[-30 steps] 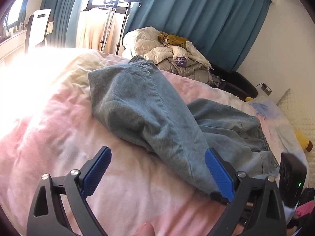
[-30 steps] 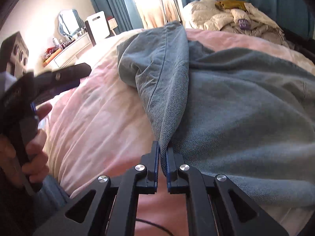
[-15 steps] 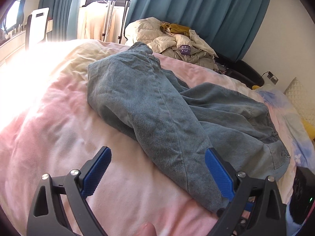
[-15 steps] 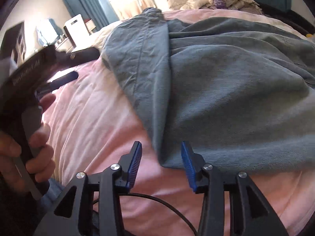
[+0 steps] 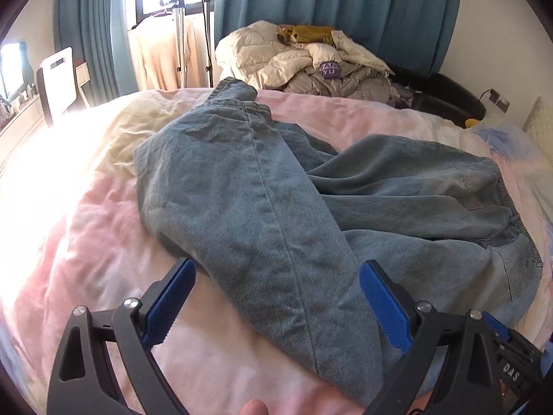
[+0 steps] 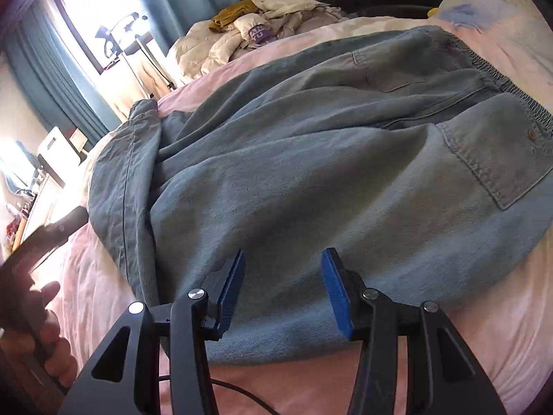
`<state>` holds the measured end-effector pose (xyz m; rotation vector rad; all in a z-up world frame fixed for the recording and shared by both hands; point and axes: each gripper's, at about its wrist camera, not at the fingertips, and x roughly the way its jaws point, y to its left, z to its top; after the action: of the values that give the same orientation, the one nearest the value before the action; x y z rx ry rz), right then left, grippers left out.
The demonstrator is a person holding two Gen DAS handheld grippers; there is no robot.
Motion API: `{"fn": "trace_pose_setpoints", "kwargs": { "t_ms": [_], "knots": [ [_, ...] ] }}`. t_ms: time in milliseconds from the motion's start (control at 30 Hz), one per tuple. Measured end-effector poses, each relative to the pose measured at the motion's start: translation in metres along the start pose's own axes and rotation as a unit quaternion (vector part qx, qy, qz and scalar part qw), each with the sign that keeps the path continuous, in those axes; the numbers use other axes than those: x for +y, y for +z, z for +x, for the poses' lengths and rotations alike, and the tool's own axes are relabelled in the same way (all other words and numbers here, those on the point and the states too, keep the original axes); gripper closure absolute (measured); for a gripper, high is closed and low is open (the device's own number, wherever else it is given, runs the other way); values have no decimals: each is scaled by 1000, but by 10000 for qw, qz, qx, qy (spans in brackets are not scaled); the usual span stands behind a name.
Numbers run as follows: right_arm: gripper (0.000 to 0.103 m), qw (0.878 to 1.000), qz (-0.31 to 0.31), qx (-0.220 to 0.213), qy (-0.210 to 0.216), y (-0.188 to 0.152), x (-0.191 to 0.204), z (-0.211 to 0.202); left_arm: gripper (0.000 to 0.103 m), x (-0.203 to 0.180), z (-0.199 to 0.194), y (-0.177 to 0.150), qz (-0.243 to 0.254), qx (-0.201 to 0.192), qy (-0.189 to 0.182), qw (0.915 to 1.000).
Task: Fold clothes
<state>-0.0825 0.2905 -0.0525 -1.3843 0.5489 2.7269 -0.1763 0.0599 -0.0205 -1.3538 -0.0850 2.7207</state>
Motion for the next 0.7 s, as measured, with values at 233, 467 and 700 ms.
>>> {"fn": "trace_pose_setpoints", "kwargs": {
  "t_ms": [233, 467, 700],
  "knots": [
    [55, 9997, -193, -66, 110, 6, 0, 5, 6, -44, 53, 78, 58, 209, 221, 9995],
    [55, 9996, 101, -23, 245, 11, -16, 17, 6, -67, 137, 107, 575, 738, 1678, 9814],
    [54, 9998, 182, -36, 111, 12, -29, 24, 15, -45, 165, 102, 22, 927, 2113, 9730]
  ]
}}
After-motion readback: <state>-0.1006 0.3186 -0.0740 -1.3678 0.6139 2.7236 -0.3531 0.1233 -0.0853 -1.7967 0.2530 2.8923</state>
